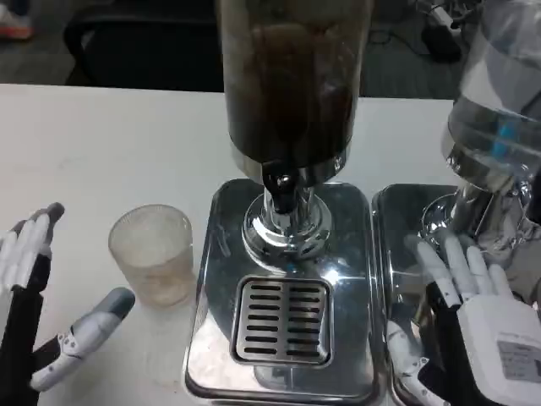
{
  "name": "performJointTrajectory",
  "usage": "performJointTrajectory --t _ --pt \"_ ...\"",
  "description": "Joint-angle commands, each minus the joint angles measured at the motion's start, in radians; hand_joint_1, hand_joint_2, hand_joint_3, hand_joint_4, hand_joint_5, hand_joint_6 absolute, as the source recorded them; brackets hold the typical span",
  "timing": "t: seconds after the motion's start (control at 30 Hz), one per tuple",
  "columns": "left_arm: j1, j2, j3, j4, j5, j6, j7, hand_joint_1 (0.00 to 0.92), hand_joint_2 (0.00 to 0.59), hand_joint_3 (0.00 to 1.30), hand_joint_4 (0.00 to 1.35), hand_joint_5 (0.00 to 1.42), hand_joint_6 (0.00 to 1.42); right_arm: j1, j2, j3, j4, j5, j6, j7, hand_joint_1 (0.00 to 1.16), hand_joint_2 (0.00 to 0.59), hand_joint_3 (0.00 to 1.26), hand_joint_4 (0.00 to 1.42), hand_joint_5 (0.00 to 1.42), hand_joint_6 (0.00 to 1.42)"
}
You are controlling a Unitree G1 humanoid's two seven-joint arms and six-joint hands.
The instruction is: Grasp the cup under the faucet to collect the drink, then remove the cup.
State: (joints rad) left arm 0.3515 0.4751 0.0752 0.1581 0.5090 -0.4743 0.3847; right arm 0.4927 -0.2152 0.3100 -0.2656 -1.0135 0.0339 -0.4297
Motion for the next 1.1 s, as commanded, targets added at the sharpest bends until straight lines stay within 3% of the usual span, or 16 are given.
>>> performJointTrajectory --t 0.03,0.2,0.37,0.73,1.1 --pt "-0.129 0.002 -0.005 0.177 -0.098 -0.068 -0.061 0.0 0.067 0.0 0.0 0.0 0.0 -0.011 0.002 0.003 0.012 -0.006 0.007 -0.013 0.21 0.542 0.11 0.0 0.0 0.0" --pt "-0.259 0.0 -0.016 0.396 -0.156 -0.216 -0.078 0.0 0.004 0.0 0.0 0.0 0.0 -0.007 0.011 0.006 0.009 -0.008 0.015 -0.02 0.21 0.542 0.11 0.0 0.0 0.0" --pt "-0.364 0.016 -0.042 0.584 -0.14 -0.29 -0.088 0.0 0.0 0.0 0.0 0.0 0.0 -0.001 0.017 0.01 0.004 -0.011 0.024 -0.024 0.21 0.542 0.11 0.0 0.0 0.0" --pt "-0.47 -0.022 -0.12 0.751 -0.102 -0.306 -0.07 0.002 0.0 0.0 0.0 0.0 0.0 -0.003 0.021 0.013 0.001 -0.01 0.032 -0.022 0.21 0.542 0.12 0.0 0.0 0.01" --pt "-0.552 -0.049 -0.172 0.851 -0.106 -0.309 -0.053 0.165 0.016 0.0 0.0 0.0 0.0 0.007 0.029 0.022 -0.008 -0.012 0.043 -0.018 0.21 0.542 0.12 0.0 0.0 0.03"
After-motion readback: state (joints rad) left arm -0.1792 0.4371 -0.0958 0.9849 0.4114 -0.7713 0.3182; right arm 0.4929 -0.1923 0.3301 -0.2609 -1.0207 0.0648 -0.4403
